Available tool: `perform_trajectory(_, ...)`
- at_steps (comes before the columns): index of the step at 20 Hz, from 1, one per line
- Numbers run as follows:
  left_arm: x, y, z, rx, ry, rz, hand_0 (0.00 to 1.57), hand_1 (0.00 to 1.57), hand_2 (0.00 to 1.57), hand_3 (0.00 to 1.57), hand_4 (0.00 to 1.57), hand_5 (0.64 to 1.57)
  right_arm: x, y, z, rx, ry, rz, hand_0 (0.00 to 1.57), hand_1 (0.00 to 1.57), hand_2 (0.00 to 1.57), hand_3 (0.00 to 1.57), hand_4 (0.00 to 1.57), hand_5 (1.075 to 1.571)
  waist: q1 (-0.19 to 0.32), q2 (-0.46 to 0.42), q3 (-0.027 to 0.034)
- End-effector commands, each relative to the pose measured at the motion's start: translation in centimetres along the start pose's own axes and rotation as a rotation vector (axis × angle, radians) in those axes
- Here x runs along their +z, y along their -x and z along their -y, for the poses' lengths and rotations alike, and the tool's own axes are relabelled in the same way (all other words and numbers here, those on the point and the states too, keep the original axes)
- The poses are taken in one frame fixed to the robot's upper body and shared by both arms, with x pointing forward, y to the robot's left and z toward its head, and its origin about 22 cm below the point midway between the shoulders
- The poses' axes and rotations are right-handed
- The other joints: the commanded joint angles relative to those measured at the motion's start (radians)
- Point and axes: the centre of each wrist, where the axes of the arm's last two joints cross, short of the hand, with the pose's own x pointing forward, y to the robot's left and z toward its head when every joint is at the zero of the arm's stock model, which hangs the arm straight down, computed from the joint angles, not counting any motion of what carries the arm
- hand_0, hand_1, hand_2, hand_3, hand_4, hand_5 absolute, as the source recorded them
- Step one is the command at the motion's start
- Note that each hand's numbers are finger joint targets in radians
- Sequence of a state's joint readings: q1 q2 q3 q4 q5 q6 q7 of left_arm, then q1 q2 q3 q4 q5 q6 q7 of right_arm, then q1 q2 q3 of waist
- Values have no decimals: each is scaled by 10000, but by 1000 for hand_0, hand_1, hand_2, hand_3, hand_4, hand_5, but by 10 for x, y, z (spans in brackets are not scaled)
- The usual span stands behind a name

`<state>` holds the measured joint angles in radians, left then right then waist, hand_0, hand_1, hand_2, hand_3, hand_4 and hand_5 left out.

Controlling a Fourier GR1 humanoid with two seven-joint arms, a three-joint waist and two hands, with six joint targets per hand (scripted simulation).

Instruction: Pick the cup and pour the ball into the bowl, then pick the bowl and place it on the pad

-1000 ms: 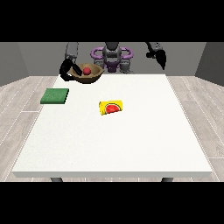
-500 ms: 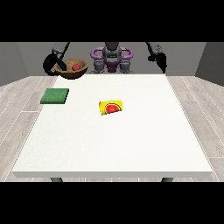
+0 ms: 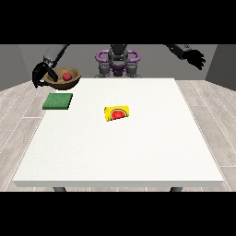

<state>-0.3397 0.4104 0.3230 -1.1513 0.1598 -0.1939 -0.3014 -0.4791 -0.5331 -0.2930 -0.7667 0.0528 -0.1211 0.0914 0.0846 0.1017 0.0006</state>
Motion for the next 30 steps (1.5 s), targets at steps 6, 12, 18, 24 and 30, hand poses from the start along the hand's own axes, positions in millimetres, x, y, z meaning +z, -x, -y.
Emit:
perform_trajectory(6, -3, -47, -121, 458, -1078, 1811, 0, 0, 0, 0, 1226, 1566, -9, -31, 21, -1056, 728, 1375, 1571, 1571, 1571, 0, 793, 1567, -30, 1582, -12)
perform_trajectory(12, 7, -40, -115, 68, -903, 1228, 0, 0, 0, 0, 1189, 1558, -10, 2, 45, -967, 1951, 320, 1571, 1571, 1571, 709, 0, 1560, 113, 1238, 1)
perform_trajectory(18, -11, -60, -112, 68, -899, 1830, 0, 0, 0, 0, 1174, 1549, -20, -17, 52, -1004, 1549, 439, 420, 420, 562, 917, 0, 1518, 225, 1654, 3)
perform_trajectory(24, -18, -50, -74, 134, 72, 1033, 0, 0, 0, 0, 1078, 1567, -20, -11, 19, -885, 1089, 102, 0, 0, 0, 119, 0, 1369, 165, 821, 5)
perform_trajectory(30, 3, 2, -19, 445, 253, -1288, 0, 0, 0, 0, 902, 1559, -24, -53, 5, -650, -719, -120, 0, 0, 0, 0, 416, 1383, -288, -1757, -21)
